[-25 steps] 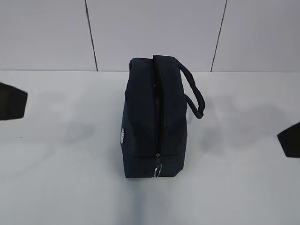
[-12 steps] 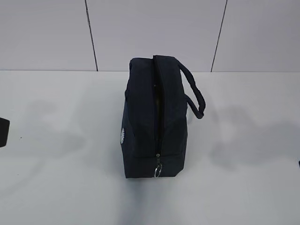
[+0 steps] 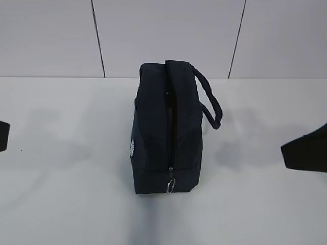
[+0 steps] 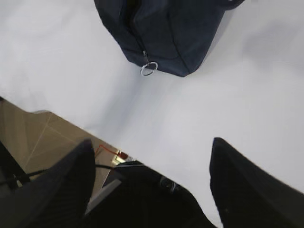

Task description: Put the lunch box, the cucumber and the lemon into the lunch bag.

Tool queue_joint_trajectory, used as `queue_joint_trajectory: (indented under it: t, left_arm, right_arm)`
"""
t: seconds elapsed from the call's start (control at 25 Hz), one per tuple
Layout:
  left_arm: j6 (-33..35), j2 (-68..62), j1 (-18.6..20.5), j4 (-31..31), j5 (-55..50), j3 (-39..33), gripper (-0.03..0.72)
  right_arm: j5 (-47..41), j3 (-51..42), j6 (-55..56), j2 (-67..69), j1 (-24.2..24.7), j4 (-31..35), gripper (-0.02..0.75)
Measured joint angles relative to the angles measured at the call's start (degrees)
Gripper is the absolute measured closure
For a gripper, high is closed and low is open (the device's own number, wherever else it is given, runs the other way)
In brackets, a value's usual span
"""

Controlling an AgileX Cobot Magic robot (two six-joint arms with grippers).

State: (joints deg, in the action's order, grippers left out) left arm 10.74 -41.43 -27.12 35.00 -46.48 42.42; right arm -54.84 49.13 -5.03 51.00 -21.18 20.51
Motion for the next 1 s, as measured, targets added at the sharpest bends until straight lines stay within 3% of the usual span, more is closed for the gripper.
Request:
queue_joint_trajectory:
  t: [0.2, 0.44, 0.64, 0.8, 1.0]
  left_arm:
    - [0.0, 0.0, 0.0, 0.0, 1.3, 0.0, 0.239]
    - [0.0, 0.0, 0.0, 0.0, 3.1, 0.0, 0.243]
    - [-0.1, 0.0, 0.0, 0.0, 4.4, 0.0, 0.244]
    - [-0.1, 0.0, 0.0, 0.0, 4.9, 0.0, 0.244]
    - [-0.1, 0.0, 0.0, 0.0, 4.9, 0.0, 0.244]
  right_arm:
    - [7.9, -2.5, 1.2, 0.6, 0.0, 0.1, 0.158]
    - [9.9, -3.2, 1.4, 5.1, -0.6, 1.2, 0.158]
    - [16.7, -3.4, 5.0, 9.3, -7.7, 1.5, 0.158]
    - [21.7, -3.4, 11.9, 13.8, -14.6, -3.7, 0.159]
    - [22.7, -3.4, 24.6, 19.5, -20.3, -15.4, 0.159]
